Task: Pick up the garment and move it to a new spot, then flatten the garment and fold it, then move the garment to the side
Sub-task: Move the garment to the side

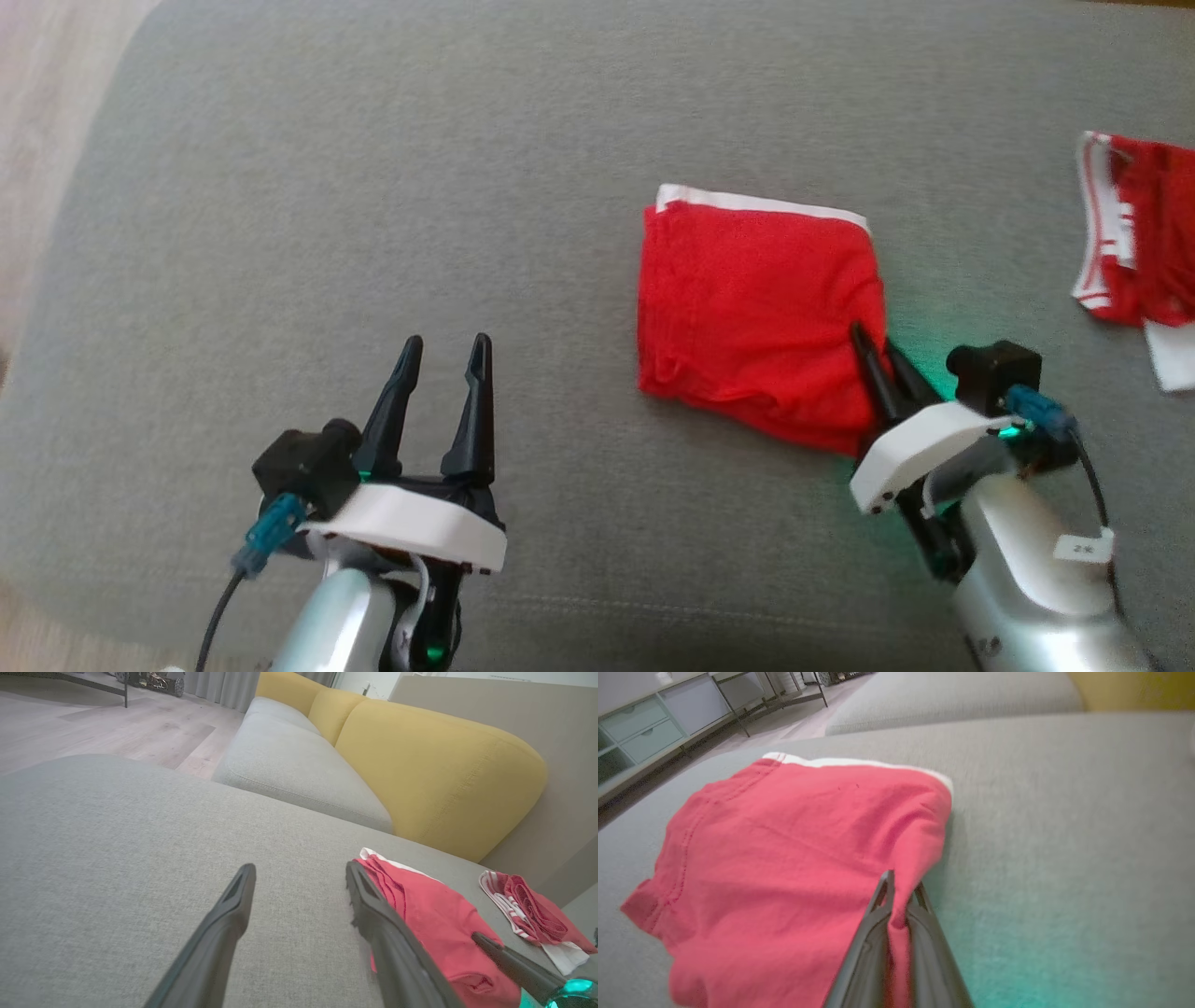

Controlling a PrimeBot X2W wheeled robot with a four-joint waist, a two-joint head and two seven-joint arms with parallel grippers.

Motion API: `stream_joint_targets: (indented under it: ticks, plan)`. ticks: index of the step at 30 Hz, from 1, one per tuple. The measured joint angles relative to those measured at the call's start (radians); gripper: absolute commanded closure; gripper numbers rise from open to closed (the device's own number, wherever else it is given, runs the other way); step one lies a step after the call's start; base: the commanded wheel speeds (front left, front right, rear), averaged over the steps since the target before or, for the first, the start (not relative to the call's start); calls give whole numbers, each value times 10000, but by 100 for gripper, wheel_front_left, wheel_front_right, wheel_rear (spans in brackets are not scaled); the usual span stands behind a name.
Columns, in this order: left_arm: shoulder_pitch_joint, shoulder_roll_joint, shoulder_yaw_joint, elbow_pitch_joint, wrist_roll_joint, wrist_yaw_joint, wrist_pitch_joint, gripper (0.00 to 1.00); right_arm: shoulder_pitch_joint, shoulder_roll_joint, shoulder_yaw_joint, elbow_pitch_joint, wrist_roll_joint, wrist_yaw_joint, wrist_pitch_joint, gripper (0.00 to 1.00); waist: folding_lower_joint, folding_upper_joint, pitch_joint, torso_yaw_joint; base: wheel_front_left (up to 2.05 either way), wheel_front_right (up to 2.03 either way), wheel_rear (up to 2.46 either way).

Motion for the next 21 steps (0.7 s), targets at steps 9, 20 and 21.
stream_joint_targets:
  ticks: [9,20,21]
  plan:
    - [-13,0,-17,-111,157,-44,0,0,-986,-1379,1678,-928,-2303,2,-698,100,0,0,-189,-1123,0,0,0]
    - [-1485,-25,-267,-305,569,-301,-2,0,-3405,-4539,3544,-2483,-848,0,725,100,0,0,702,-2796,0,0,0]
    - [-1616,-27,-303,-276,633,-374,-4,0,-3661,-4780,3559,-2445,-663,2,746,100,1,0,861,-2912,0,0,0]
